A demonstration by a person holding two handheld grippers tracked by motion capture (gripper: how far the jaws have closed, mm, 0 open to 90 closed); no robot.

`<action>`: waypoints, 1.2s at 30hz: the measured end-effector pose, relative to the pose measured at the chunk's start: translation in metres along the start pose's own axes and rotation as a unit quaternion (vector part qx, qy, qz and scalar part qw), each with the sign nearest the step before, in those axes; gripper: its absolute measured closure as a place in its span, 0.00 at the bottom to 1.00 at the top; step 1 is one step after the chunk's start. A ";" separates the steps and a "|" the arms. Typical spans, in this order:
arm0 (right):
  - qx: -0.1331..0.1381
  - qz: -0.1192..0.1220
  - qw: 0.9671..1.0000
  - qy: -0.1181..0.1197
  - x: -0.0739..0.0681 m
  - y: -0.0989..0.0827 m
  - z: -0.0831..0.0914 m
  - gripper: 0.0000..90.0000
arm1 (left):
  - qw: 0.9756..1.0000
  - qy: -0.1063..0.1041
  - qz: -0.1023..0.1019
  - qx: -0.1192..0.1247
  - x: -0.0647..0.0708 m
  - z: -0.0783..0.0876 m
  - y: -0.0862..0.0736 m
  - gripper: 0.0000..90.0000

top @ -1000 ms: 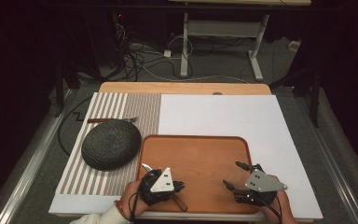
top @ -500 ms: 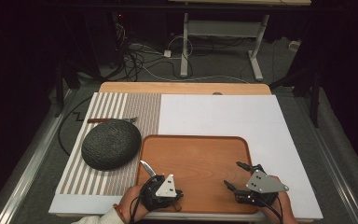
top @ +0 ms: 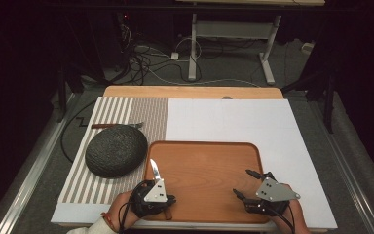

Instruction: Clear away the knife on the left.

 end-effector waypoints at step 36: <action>0.000 0.000 1.000 -0.001 0.000 0.000 -0.001 0.32 | 0.995 0.084 0.046 -0.019 -0.025 0.017 -0.035 0.88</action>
Point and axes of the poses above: each handheld gripper's, and its own axes: z roughly backward along the jaws, y roughly out of its top, x roughly to its right, the point moved 2 cm from there along -z, roughly forward along the jaws, and after that the axes turned 14 degrees about -z, right-handed, at the moved point
